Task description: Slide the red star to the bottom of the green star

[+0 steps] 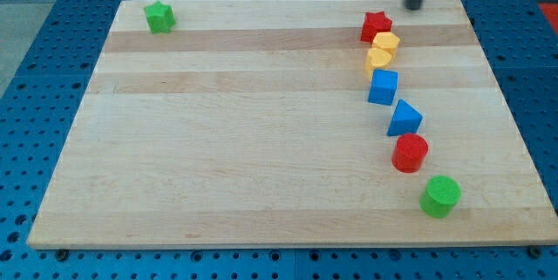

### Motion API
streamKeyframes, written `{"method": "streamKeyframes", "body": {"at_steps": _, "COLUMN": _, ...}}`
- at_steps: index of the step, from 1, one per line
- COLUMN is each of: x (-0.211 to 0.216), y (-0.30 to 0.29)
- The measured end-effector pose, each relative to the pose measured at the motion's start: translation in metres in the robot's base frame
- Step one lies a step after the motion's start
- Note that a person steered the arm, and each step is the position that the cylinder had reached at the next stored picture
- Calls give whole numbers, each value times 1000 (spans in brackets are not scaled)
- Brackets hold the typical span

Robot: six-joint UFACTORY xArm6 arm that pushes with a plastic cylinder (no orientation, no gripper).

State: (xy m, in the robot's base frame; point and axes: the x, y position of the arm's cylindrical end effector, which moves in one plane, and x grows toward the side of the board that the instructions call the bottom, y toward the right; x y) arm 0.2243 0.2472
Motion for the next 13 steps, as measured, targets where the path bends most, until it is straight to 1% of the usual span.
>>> {"method": "streamKeyframes", "body": {"at_steps": 1, "x": 46, "y": 11}}
{"method": "streamKeyframes", "body": {"at_steps": 2, "x": 53, "y": 8}}
{"method": "streamKeyframes", "body": {"at_steps": 3, "x": 53, "y": -23}}
{"method": "streamKeyframes", "body": {"at_steps": 4, "x": 53, "y": -98}}
{"method": "streamKeyframes", "body": {"at_steps": 5, "x": 53, "y": -158}}
{"method": "streamKeyframes", "body": {"at_steps": 6, "x": 53, "y": -163}}
{"method": "streamKeyframes", "body": {"at_steps": 8, "x": 55, "y": -152}}
{"method": "streamKeyframes", "body": {"at_steps": 9, "x": 73, "y": -167}}
{"method": "streamKeyframes", "body": {"at_steps": 10, "x": 77, "y": -167}}
{"method": "streamKeyframes", "body": {"at_steps": 11, "x": 109, "y": -160}}
{"method": "streamKeyframes", "body": {"at_steps": 12, "x": 117, "y": -159}}
{"method": "streamKeyframes", "body": {"at_steps": 13, "x": 116, "y": -174}}
